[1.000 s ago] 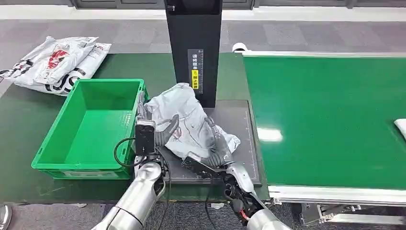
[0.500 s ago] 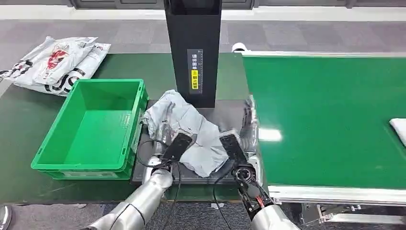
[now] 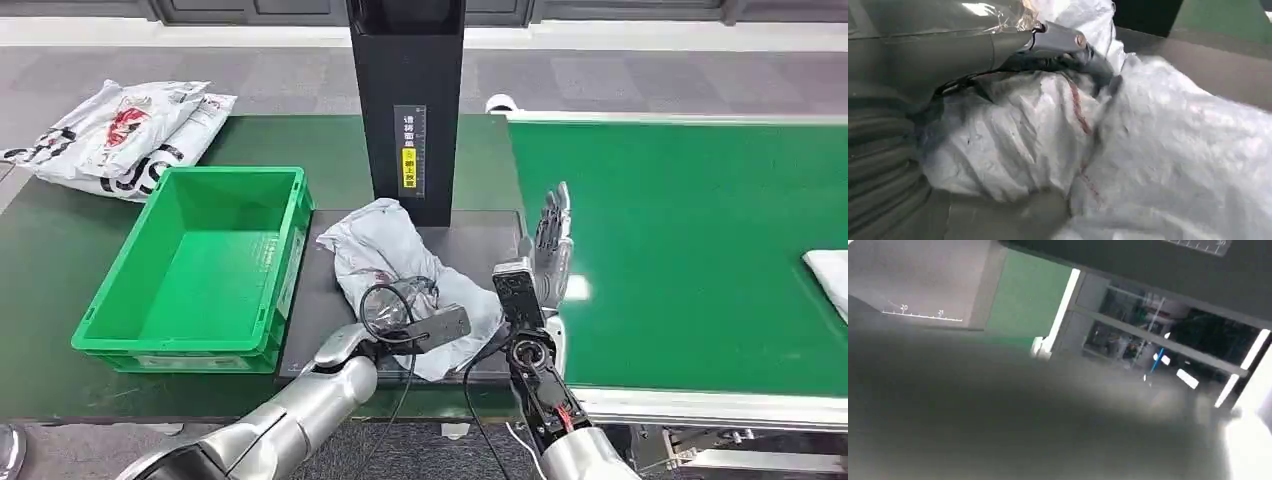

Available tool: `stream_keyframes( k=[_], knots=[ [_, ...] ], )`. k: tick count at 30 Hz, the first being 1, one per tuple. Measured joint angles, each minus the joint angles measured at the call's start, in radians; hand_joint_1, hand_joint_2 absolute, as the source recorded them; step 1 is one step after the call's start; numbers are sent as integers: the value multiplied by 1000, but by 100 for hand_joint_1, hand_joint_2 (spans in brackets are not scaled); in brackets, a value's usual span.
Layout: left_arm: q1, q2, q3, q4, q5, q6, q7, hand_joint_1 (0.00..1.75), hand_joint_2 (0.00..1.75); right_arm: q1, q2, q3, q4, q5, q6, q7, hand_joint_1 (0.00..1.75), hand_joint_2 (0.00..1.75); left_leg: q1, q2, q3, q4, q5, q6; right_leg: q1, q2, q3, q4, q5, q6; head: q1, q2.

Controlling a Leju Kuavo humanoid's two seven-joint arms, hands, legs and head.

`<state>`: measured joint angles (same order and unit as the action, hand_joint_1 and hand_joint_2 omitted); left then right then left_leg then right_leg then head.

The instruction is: Moved the parcel from conveyor to table for the left to box.

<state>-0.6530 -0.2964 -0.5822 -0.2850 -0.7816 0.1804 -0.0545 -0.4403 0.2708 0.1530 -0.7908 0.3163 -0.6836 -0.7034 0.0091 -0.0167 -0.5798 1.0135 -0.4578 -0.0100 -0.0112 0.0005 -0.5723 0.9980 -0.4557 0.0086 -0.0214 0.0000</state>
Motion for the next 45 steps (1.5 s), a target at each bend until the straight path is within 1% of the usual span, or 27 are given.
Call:
stream_keyframes(
  k=[3, 9, 11, 14, 15, 17, 18, 20, 22, 24, 26, 27, 28, 30, 31, 33, 34, 35, 37, 39, 41, 45],
  knots=[
    [-8, 0, -12, 2, 0, 13, 2, 175, 175, 7, -2, 0, -6, 13, 2, 0, 0, 0, 0, 0, 1, 0, 1, 0, 0, 0, 1, 0, 1, 0, 0, 0],
    [-12, -7, -12, 6, 18, 183, -57, 175, 175, 24, -2, 0, -15, 65, 0, 0, 0, 0, 0, 1, 1, 0, 1, -1, 0, 2, -1, 0, 2, 0, 0, 0],
    [-13, -9, -7, 6, 22, 262, -91, 175, 175, 27, -2, -2, -15, 74, -3, 0, 0, 0, 0, 1, -1, 0, 1, -1, 0, 2, -2, 1, 2, 0, 0, 0],
    [-24, -10, 7, -2, 11, 427, -129, 175, 175, 34, -2, -3, -15, 82, -12, 0, 0, 0, 0, 2, -4, 0, 2, -2, 0, 3, -7, 1, 3, -1, 0, 0],
    [-38, -10, 15, -11, -28, 479, -129, 175, 175, 38, -2, -3, -15, 82, -14, 0, 0, 0, 0, 1, -6, 1, 3, -2, 0, 3, -8, 1, 4, -1, 0, 0],
    [-54, -2, 59, -78, -176, 513, -104, 175, 175, 41, -2, -3, -15, 85, -17, 0, 0, 0, 0, 1, -9, 1, 3, -2, 0, 2, -11, 2, 4, -1, 0, 0],
    [-66, -2, 98, -115, -233, 517, -101, 175, 175, 41, -2, -4, -15, 91, -18, 0, 0, 0, 0, 1, -9, 1, 4, -2, 0, 3, -11, 2, 4, -1, 0, 0],
    [-72, -4, 206, -217, -521, 519, -101, 175, 175, 40, 0, -7, -14, 113, -18, 0, 0, 0, 0, 3, -9, 1, 4, -2, 0, 4, -12, 2, 5, -1, 0, 0],
    [-79, -9, 309, -331, -690, 522, -91, 175, 175, 40, 2, -11, -13, 138, -18, 0, 0, 0, 0, 4, -10, 1, 4, -2, 0, 5, -13, 2, 5, -1, 0, 0],
    [-83, -3, 366, -417, -753, 522, -14, 175, 175, 39, 11, -33, -13, 185, -18, 0, 0, 0, 0, 5, -10, 1, 3, -3, 0, 6, -14, 2, 5, -2, 0, 0],
    [-92, 30, 367, -489, -777, 522, 167, 175, 175, 41, 21, -73, -14, 230, -18, 0, 0, 0, 0, 6, -10, 0, 3, -3, 0, 6, -15, 3, 5, -2, 0, 0],
    [-100, 57, 355, -512, -780, 522, 249, 175, 175, 42, 26, -92, -15, 240, -18, 0, 0, 0, 0, 6, -10, 0, 3, -3, 1, 7, -15, 3, 5, -2, 0, 0],
    [-105, 73, 345, -531, -782, 522, 302, 175, 175, 44, 30, -108, -15, 245, -18, 0, 0, 0, 0, 6, -10, 0, 4, -3, 1, 7, -15, 4, 4, -2, 0, 0],
    [-113, 108, 329, -561, -787, 522, 337, 175, 175, 51, 32, -129, -16, 249, -19, 0, 0, 0, 1, 4, -11, 0, 4, -4, 2, 4, -15, 4, 4, -2, 0, 0],
    [-121, 125, 310, -564, -788, 522, 383, 175, 175, 55, 33, -135, -18, 246, -19, 1, 0, 0, 2, 2, -11, 0, 5, -5, 2, 3, -15, 4, 4, -2, 0, 0],
    [-139, 169, 243, -550, -789, 522, 527, 175, 175, 64, 34, -142, -24, 232, -18, 4, 0, 0, 1, 3, -11, 0, 5, -5, 1, 4, -15, 4, 4, -3, 0, 0],
    [-152, 192, 218, -525, -787, 522, 572, 175, 175, 68, 34, -143, -26, 222, -18, 10, 0, 0, 1, 4, -11, 0, 5, -5, 1, 5, -15, 4, 4, -3, 0, 0],
    [-168, 220, 209, -474, -770, 520, 590, 175, 175, 75, 32, -143, -32, 211, -16, 16, 0, 0, 1, 5, -11, 0, 5, -5, 1, 6, -16, 4, 4, -3, 0, 0],
    [-196, 254, 211, -354, -742, 513, 591, 175, 175, 88, 30, -143, -42, 203, -8, 20, 0, 0, 1, 7, -10, 0, 5, -5, 1, 7, -16, 5, 5, -4, 0, 0],
    [-205, 286, 218, -264, -723, 482, 600, 175, 175, 99, 29, -143, -51, 199, -3, 29, 0, 0, 1, 13, -11, 0, 5, -5, 1, 12, -19, 5, 7, -6, 0, 0],
    [-212, 316, 235, -194, -697, 408, 632, 175, 175, 113, 26, -143, -65, 204, 2, 42, 0, 0, 1, 13, -11, 0, 5, -6, 2, 14, -20, 6, 7, -6, 0, 0],
    [-202, 357, 322, -93, -615, 256, 663, 175, 175, 145, 23, -143, -123, 237, 15, 101, 0, 0, 1, 12, -12, 0, 5, -6, 2, 13, -21, 6, 7, -6, 0, 0]
  ],
)
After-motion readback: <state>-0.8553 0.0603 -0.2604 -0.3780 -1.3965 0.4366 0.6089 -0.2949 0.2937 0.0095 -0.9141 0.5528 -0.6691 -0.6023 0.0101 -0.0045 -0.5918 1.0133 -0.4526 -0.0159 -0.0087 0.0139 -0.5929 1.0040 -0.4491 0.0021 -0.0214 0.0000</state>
